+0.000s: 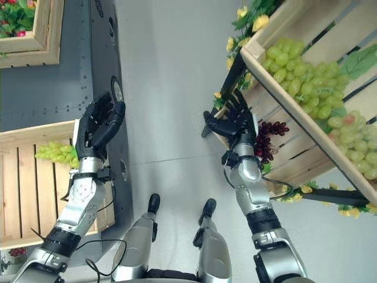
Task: Pick up the fruits from the basket on one side to the basket on the other side
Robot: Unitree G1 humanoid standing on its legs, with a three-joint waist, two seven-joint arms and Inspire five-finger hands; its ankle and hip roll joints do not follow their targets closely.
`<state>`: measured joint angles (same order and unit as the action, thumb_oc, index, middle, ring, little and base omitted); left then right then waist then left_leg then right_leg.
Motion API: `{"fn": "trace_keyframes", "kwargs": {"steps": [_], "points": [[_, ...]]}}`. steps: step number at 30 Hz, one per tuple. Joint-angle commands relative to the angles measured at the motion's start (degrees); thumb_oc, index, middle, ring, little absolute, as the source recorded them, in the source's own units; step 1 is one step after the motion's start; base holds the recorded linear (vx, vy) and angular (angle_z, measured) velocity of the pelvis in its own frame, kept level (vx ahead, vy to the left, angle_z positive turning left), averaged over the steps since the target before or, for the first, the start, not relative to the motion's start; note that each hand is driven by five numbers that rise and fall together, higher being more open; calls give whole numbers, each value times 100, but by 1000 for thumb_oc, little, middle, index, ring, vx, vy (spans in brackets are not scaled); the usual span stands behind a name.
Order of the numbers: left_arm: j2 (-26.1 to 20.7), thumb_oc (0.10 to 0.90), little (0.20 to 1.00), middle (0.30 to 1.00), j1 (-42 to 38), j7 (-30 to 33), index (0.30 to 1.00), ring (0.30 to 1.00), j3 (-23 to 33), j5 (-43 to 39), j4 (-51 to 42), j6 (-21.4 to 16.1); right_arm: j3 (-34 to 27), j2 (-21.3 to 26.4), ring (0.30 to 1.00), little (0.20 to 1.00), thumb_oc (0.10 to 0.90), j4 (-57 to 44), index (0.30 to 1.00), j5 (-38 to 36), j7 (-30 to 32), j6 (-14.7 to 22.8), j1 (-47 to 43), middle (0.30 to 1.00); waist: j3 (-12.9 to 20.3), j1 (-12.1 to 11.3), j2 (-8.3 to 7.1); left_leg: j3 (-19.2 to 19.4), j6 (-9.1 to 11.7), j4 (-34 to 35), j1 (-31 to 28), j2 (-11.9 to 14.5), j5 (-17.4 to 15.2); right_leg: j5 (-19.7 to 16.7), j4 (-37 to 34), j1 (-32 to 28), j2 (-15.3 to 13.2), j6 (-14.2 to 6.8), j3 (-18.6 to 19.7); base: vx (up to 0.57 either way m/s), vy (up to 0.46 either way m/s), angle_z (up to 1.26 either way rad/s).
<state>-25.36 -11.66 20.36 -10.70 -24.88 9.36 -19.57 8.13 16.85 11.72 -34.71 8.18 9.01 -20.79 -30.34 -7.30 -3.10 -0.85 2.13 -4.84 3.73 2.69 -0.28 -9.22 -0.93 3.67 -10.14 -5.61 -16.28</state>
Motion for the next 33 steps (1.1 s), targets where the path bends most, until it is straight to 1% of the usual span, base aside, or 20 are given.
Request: {"fn": "trace_keyframes", "kwargs": {"steps": [1,5,7,9,10,11,12,13,14,15,18,20,23,25,26,27,28,30,32,33], "points": [[219,800,900,900,8,91,900,900,181,400,-701,-393,-21,241,900,900,800,-563,900,-591,-1103,524,167,900,1063,-53,253,121,-198,797,-252,-389,121,910,730,-166,42,-287,-1,115,200,2],[242,800,900,900,306,47,900,900,228,448,-695,-356,142,146,900,900,800,-698,900,-762,-1586,476,491,900,1309,-133,229,-28,-240,783,-367,-470,54,904,637,-340,-39,-316,2,87,167,2],[240,800,900,900,476,9,900,900,231,424,-681,-308,233,77,900,900,800,-832,900,-895,-1820,406,716,900,1444,-157,220,-72,-305,769,-418,-513,23,921,956,-307,-85,-365,0,57,161,2],[246,800,900,900,636,-57,900,900,237,506,-696,-279,366,5,900,900,800,-931,900,-1108,-2063,373,940,900,1488,-139,227,-98,-415,744,-471,-557,4,779,1930,45,-160,-485,76,53,136,9],[195,800,900,900,726,-137,900,900,222,520,-627,-269,499,-61,900,900,800,-1025,900,-1217,-2159,396,1179,900,1491,-105,236,-148,-470,677,-509,-576,-31,608,2594,336,-150,-521,203,125,63,23],[194,800,900,900,787,-150,900,900,225,558,-583,-252,574,-114,900,900,800,-1032,900,-1276,-2193,377,1339,900,1508,-83,201,-185,-471,631,-527,-598,-59,515,2560,421,-122,-539,309,140,-17,26],[191,800,900,900,809,-147,900,900,224,587,-563,-232,609,-139,900,900,800,-994,900,-1296,-2192,380,1389,900,1518,-65,179,-217,-464,602,-536,-609,-72,500,2412,418,-84,-536,381,160,-141,23],[180,800,900,900,844,-32,900,900,227,675,-499,-210,667,-174,900,900,800,-886,900,-1240,-2220,347,1489,900,1549,19,118,-332,-428,533,-565,-625,-108,484,1647,326,10,-480,625,118,-132,23],[182,800,900,900,847,-30,900,900,230,678,-498,-200,673,-178,900,900,800,-881,900,-1235,-2225,353,1506,900,1548,39,120,-350,-421,531,-583,-615,-121,467,1483,282,20,-468,655,169,-220,37],[200,800,900,900,847,113,900,900,265,749,-468,-137,684,-196,900,900,800,-818,900,-1167,-2334,222,1617,900,1601,164,93,-424,-395,548,-642,-601,-190,316,575,172,29,-433,1016,111,-145,49],[178,800,900,900,867,250,900,900,321,1011,-363,-222,695,-96,900,900,800,-777,900,-1040,-2422,198,1700,900,1649,298,98,-571,-391,683,-724,-580,-194,102,64,88,87,-475,1479,83,-211,84],[11,800,900,900,1019,664,900,900,551,1323,-266,-210,597,40,900,900,800,-784,900,-1029,-2837,-135,1894,900,1769,318,91,-665,-264,738,-721,-479,-141,312,60,-127,227,-403,1440,79,-319,115],[-76,800,900,900,1252,1028,900,900,820,1442,-278,-11,626,199,900,900,800,-913,900,-798,-3003,-334,2031,900,1872,243,65,-696,-86,873,-644,-298,70,490,-53,-344,331,-285,1153,39,-216,69],[-113,800,900,900,1307,1039,900,900,935,1452,-203,-1,640,260,900,900,800,-1004,900,-797,-2981,-416,2123,900,1903,244,54,-562,1,932,-579,-168,177,545,-100,-397,354,-240,992,-18,-140,35],[-121,800,900,900,1277,1101,900,900,979,1604,-40,-8,643,368,900,900,800,-1021,900,-641,-3023,-389,2190,900,1933,278,60,-347,99,984,-458,13,307,607,-152,-440,356,-182,754,-48,-63,43],[-124,800,900,900,1262,1118,900,900,975,1617,-5,-17,643,396,900,900,800,-1023,900,-633,-3023,-387,2199,900,1936,288,66,-323,118,984,-426,36,329,616,-157,-444,356,-174,716,-71,-27,63],[-166,800,900,900,1209,1319,900,900,959,1762,137,-16,634,504,900,900,800,-1010,900,-740,-2988,-412,2245,900,1930,300,98,-259,178,984,-303,87,401,653,-159,-457,331,-152,546,-34,34,54],[-225,800,900,900,1221,1600,900,900,1029,1910,258,38,607,579,900,900,800,-973,900,-787,-2962,-435,2255,900,1927,283,122,-278,190,984,-271,66,398,695,-131,-454,272,-152,445,-4,63,43],[-257,800,900,900,1237,1864,900,900,1122,2179,399,153,600,591,900,900,800,-921,900,-732,-2982,-421,2268,900,1932,275,148,-271,186,984,-291,60,378,709,-131,-470,225,-150,386,46,75,12],[-315,800,900,900,1294,2102,900,900,1220,2370,533,329,608,600,900,900,800,-910,900,-753,-2970,-421,2322,900,1964,266,169,-267,185,984,-323,44,355,717,-123,-487,176,-159,337,96,107,7]]}}
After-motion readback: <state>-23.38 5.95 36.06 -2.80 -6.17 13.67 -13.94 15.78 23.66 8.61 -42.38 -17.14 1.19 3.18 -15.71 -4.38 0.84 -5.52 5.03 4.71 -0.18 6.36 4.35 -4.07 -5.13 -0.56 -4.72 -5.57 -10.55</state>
